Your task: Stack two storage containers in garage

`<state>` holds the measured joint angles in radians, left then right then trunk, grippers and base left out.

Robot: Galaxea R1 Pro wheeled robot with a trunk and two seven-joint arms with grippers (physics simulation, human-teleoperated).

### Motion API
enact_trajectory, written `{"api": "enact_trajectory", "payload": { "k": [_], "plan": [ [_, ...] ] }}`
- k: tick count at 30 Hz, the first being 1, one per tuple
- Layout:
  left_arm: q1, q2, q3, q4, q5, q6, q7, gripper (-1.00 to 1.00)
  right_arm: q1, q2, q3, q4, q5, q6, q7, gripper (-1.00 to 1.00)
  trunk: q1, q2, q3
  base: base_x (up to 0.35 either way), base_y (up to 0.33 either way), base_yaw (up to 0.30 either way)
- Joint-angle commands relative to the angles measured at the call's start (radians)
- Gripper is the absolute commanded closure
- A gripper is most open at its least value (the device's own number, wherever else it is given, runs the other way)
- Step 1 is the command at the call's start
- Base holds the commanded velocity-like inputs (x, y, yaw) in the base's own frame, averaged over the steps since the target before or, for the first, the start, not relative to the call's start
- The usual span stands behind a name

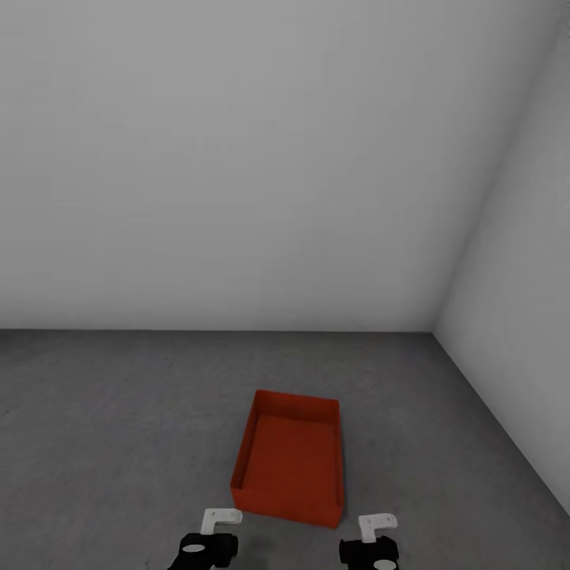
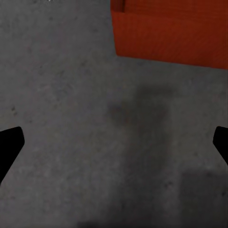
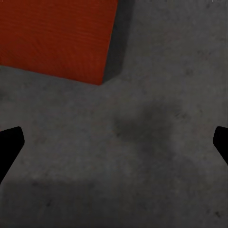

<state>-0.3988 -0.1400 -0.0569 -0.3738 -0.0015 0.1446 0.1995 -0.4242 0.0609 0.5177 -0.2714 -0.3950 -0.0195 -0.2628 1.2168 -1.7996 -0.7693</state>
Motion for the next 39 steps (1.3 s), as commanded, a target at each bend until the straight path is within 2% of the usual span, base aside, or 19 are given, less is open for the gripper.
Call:
{"api": "enact_trajectory", "payload": {
  "k": [1, 13, 39],
  "plan": [
    [0.000, 0.000, -0.006, -0.002, 0.000, 0.007, 0.006, -1.00, -0.001, -0.001, 0.009, 0.000, -0.010, -0.002, -0.006, -1.00, 0.000, 0.000, 0.001, 0.000, 0.000, 0.000],
    [0.000, 0.000, -0.006, -0.002, 0.000, 0.007, 0.006, -1.00, -0.001, -0.001, 0.008, 0.000, -0.010, -0.001, -0.006, -1.00, 0.000, 0.000, 0.007, 0.000, 0.000, -0.034],
    [0.000, 0.000, -0.006, -0.002, 0.000, 0.007, 0.006, -1.00, -0.001, 0.000, 0.008, 0.000, -0.012, 0.000, -0.006, -1.00, 0.000, 0.000, 0.007, 0.000, 0.000, -0.279]
  ]
}}
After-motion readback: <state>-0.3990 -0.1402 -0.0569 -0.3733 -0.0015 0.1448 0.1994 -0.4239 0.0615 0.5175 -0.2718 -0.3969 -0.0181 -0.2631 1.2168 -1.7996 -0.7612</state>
